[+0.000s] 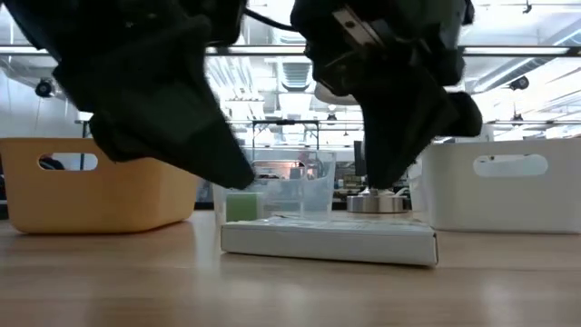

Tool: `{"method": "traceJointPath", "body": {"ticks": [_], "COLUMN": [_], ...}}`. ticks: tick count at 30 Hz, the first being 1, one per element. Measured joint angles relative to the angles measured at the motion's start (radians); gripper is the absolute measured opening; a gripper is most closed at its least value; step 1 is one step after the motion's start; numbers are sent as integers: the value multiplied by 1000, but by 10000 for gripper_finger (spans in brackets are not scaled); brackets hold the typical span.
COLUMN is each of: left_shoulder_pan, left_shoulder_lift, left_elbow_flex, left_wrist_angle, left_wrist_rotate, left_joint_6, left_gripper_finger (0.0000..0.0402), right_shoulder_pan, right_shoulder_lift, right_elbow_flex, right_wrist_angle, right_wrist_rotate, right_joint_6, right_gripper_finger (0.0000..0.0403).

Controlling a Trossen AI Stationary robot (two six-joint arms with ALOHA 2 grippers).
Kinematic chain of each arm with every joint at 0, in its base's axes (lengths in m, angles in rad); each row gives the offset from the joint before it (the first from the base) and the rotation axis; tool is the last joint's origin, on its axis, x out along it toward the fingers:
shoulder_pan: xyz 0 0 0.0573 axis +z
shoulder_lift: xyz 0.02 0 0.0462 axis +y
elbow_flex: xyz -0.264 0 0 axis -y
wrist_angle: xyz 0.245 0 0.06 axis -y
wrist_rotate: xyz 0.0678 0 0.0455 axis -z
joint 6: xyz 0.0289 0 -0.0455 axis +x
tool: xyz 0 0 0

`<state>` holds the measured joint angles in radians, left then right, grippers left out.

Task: Pick and place items into bin
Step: Put the card reader box into the white bin

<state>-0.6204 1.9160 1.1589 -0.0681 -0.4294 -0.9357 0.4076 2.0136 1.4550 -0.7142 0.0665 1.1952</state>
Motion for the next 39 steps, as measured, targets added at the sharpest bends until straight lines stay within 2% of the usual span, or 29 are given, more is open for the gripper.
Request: {"method": "traceJointPath", "body": {"ticks": [8, 13, 21, 29, 35, 39], "left_shoulder_pan": [43, 55, 72, 53, 51, 54], "left_shoulder_lift": [148, 193, 180, 143, 131, 127], "left_elbow_flex": [135, 182, 194, 192, 176, 166], "left_wrist_angle": [-27, -46, -76, -149, -161, -158], "left_wrist_rotate": [1, -1, -16, -6, -26, -32], "left_joint_6": [-152, -210, -213, -262, -264, -264], "left_gripper_finger": [0, 0, 0, 0, 0, 0], "right_shoulder_pan": [-8, -5, 7, 7, -1, -26], "right_shoulder_lift": [-4, -15, -31, -17, 20, 45], "right_elbow_flex": [-67, -72, -72, -81, -84, -85], "right_wrist_angle": [15, 15, -22, -48, -42, -36], "right_wrist_rotate": [36, 46, 171, 248, 245, 189], "right_joint_6": [-52, -98, -214, -477, -709, -758], "right_gripper_finger": [8, 8, 8, 8, 8, 8]}}
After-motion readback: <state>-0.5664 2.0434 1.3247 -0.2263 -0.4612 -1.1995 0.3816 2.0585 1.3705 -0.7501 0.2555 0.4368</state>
